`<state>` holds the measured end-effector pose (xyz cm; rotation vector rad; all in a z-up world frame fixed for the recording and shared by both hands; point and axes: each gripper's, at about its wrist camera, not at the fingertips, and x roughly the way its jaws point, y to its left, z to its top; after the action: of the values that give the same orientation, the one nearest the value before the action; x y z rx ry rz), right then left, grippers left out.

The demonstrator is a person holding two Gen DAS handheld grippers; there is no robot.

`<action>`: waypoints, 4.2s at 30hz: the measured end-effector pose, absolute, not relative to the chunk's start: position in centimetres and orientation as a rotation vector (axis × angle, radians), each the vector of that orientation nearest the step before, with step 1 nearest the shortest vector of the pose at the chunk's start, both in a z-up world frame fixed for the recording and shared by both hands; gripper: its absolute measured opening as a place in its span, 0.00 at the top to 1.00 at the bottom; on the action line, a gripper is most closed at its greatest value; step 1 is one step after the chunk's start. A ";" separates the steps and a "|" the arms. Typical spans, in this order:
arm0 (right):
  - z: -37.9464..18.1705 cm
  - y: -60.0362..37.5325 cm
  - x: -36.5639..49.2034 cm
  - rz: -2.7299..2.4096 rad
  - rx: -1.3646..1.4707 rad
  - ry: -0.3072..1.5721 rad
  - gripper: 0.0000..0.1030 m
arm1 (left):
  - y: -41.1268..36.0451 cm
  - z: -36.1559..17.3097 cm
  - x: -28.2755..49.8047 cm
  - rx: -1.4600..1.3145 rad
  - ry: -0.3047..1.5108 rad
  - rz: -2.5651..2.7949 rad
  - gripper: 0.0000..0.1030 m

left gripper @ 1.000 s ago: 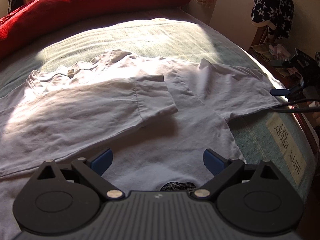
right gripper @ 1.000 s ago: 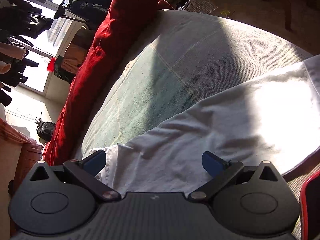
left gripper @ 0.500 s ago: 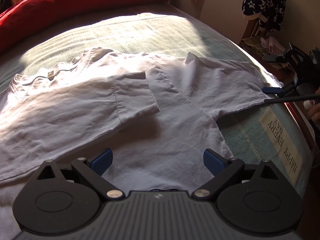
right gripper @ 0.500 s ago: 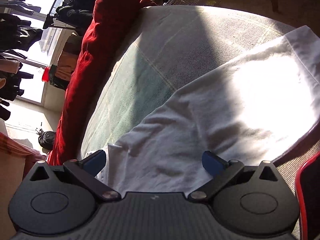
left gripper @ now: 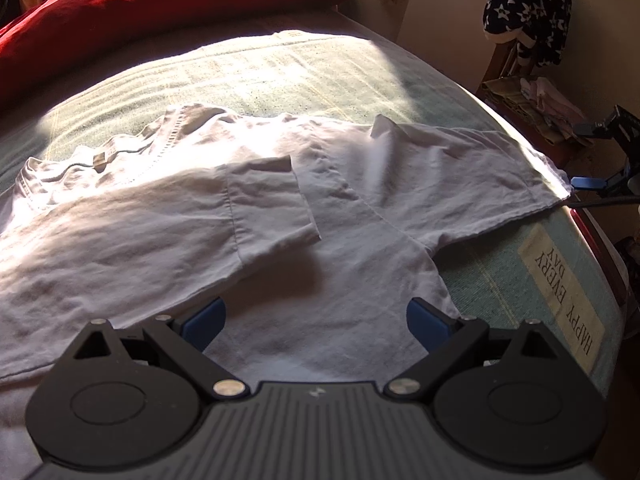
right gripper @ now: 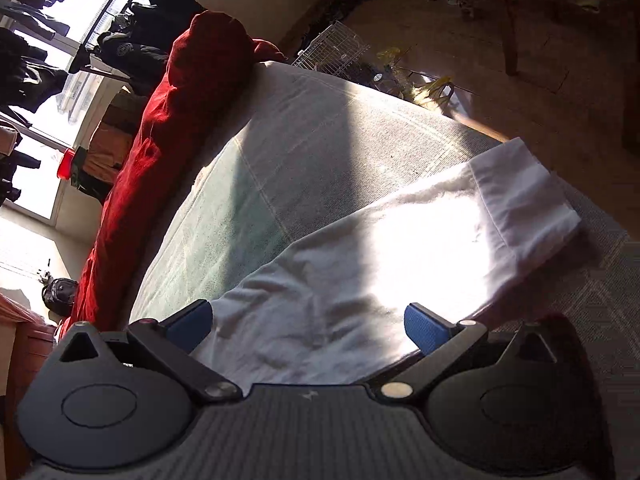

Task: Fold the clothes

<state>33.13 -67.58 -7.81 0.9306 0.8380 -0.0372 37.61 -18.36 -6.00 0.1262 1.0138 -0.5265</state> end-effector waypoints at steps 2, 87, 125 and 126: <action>-8.2 -69.3 32.2 -0.078 0.951 0.827 0.00 | -18.7 -6.0 37.6 0.133 1.013 -0.531 0.06; -11.1 -77.2 31.4 -0.055 1.202 0.692 0.95 | -24.2 -5.9 37.9 0.172 1.029 -0.603 0.06; -2.6 -47.1 45.5 0.359 1.030 0.874 0.95 | -1.2 -4.3 33.4 0.036 1.051 -0.221 0.06; -2.6 -46.1 45.6 0.363 1.019 0.883 0.95 | -0.8 -4.3 33.2 0.035 1.053 -0.214 0.06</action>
<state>45.63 -46.13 -2.61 1.0193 0.8832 0.3630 33.19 -0.84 -4.32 0.0348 1.0525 -0.2140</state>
